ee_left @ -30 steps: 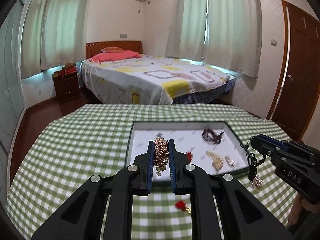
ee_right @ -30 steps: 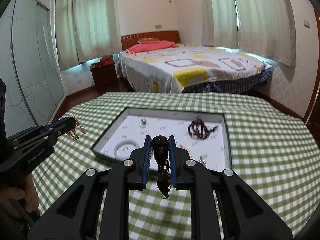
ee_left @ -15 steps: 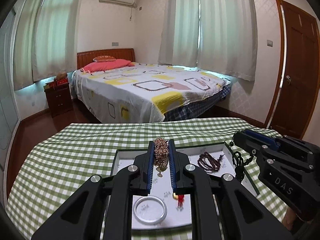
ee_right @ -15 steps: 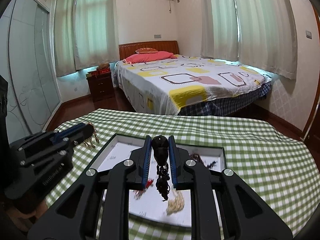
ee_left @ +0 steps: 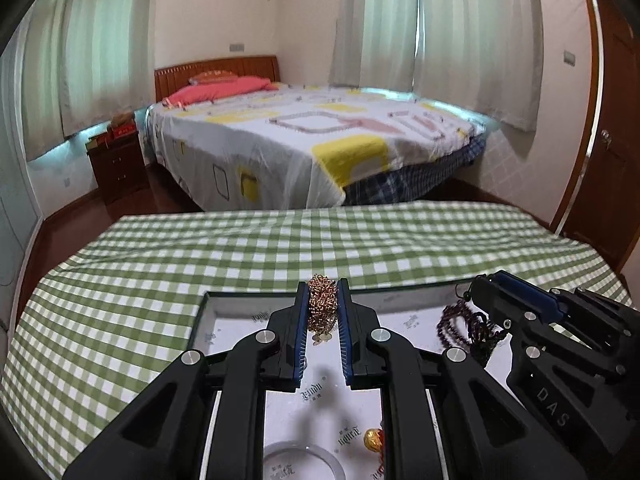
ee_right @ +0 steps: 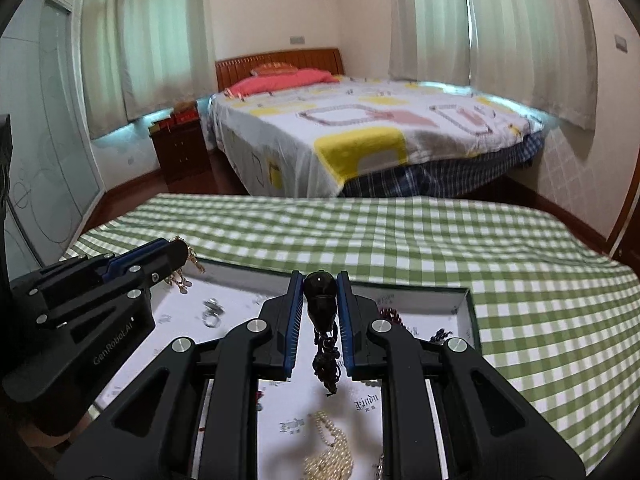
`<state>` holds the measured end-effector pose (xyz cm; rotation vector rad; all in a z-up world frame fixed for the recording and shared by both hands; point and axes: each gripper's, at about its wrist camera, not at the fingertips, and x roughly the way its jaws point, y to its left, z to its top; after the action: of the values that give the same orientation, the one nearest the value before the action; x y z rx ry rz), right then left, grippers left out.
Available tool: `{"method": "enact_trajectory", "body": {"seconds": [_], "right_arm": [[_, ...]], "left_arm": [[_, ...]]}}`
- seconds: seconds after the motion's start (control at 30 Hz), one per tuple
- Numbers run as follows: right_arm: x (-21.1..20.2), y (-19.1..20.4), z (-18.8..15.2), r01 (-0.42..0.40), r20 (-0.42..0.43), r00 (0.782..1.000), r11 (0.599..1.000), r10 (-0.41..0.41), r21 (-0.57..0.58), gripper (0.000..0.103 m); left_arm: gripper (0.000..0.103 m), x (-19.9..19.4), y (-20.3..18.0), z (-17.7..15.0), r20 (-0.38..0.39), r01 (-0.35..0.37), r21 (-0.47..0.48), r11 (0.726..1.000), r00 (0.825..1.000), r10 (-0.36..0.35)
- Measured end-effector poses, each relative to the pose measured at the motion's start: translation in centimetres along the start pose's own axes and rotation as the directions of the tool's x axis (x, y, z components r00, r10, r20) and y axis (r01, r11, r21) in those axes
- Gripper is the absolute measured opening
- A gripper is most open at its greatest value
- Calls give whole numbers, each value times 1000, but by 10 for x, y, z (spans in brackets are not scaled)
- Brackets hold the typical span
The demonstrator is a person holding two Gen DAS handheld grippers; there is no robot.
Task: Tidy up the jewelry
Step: 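Carry the gold chain and black pendant into the box and open both tools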
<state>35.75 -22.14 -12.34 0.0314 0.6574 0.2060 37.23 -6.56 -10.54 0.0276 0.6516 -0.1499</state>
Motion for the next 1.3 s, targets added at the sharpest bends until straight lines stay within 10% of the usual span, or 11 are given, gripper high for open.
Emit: {"method": "enact_trajectory", "body": {"seconds": [0.67, 1.3], "right_arm": [[49, -6, -11, 25, -184, 983, 1000, -21, 17, 17], [55, -7, -11, 33, -205, 978, 999, -31, 9, 20]], "left_arm": [[15, 52, 0, -13, -203, -25, 9, 1000, 979, 27], [18, 56, -5, -21, -222, -33, 44, 998, 974, 42]]}}
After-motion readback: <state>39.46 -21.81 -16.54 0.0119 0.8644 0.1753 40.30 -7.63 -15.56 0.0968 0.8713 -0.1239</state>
